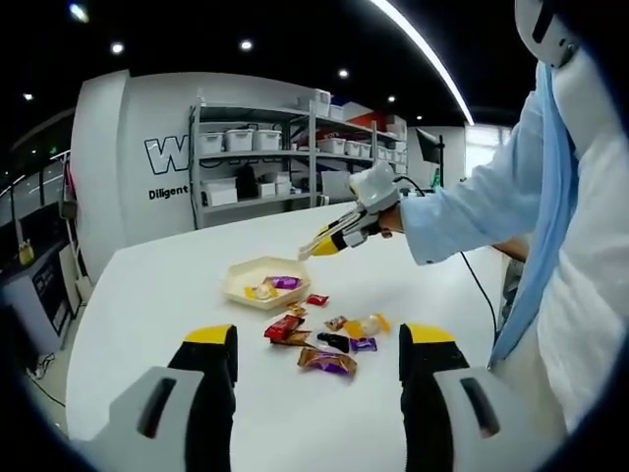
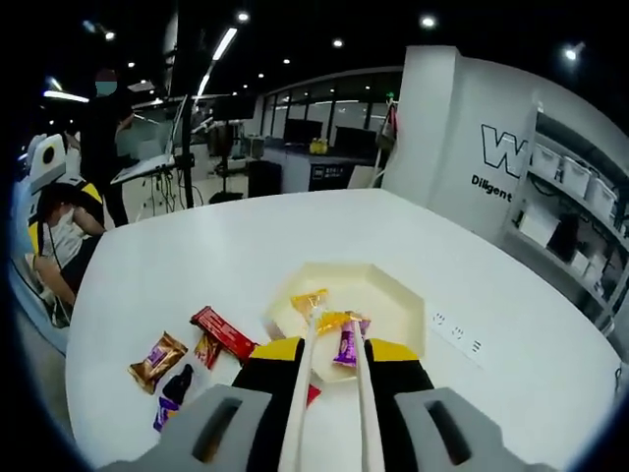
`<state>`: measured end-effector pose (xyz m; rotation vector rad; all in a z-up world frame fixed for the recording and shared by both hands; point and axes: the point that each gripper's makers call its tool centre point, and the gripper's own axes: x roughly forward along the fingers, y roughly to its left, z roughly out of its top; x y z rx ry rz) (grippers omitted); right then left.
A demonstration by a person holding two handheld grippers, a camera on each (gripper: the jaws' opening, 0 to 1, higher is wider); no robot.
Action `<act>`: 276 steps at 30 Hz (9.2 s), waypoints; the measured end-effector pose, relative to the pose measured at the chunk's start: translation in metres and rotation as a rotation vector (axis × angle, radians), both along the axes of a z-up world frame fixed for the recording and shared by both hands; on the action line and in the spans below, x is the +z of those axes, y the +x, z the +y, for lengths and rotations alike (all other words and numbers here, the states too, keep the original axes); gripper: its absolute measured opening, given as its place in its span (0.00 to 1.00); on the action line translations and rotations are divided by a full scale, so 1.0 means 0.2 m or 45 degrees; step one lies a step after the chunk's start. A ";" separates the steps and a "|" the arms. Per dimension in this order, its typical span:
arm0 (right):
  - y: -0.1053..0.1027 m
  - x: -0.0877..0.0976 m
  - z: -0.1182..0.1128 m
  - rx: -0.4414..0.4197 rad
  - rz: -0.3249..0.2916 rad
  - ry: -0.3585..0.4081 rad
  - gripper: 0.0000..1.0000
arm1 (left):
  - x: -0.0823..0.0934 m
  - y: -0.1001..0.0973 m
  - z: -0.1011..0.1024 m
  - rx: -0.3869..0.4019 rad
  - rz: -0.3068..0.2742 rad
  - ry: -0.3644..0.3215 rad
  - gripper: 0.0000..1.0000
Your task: Place the target food into the container with the food tongs after gripping and lifting it, then release it inside without dropping or visibly crushing the food.
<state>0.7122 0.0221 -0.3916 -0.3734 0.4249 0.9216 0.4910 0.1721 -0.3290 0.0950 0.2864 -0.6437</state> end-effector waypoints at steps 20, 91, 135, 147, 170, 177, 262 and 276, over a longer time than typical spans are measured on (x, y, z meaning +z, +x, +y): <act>-0.15 -0.17 -0.07 -0.078 0.109 0.005 0.19 | 0.00 0.01 0.00 -0.020 -0.002 -0.020 0.64; -0.01 -0.15 -0.02 -0.150 0.146 -0.019 0.15 | 0.00 -0.01 0.16 0.081 0.005 -0.028 0.64; -0.05 -0.14 -0.01 -0.120 0.135 0.000 0.20 | 0.00 -0.01 0.14 0.068 0.007 -0.026 0.63; -0.23 -0.18 0.03 -0.015 0.179 -0.002 0.20 | 0.01 -0.02 0.13 0.063 -0.001 -0.023 0.63; -0.50 -0.38 0.04 0.247 0.278 -0.135 0.20 | 0.01 -0.03 0.12 0.066 -0.007 -0.023 0.62; -0.52 -0.44 0.03 0.326 0.272 -0.225 0.20 | 0.01 -0.04 0.13 0.074 -0.002 -0.015 0.62; -0.14 -0.12 0.07 0.045 0.122 -0.080 0.18 | 0.04 -0.05 0.16 0.078 -0.021 -0.016 0.61; -0.16 -0.21 0.12 0.026 0.162 -0.092 0.19 | 0.04 -0.07 0.17 0.085 -0.016 -0.018 0.61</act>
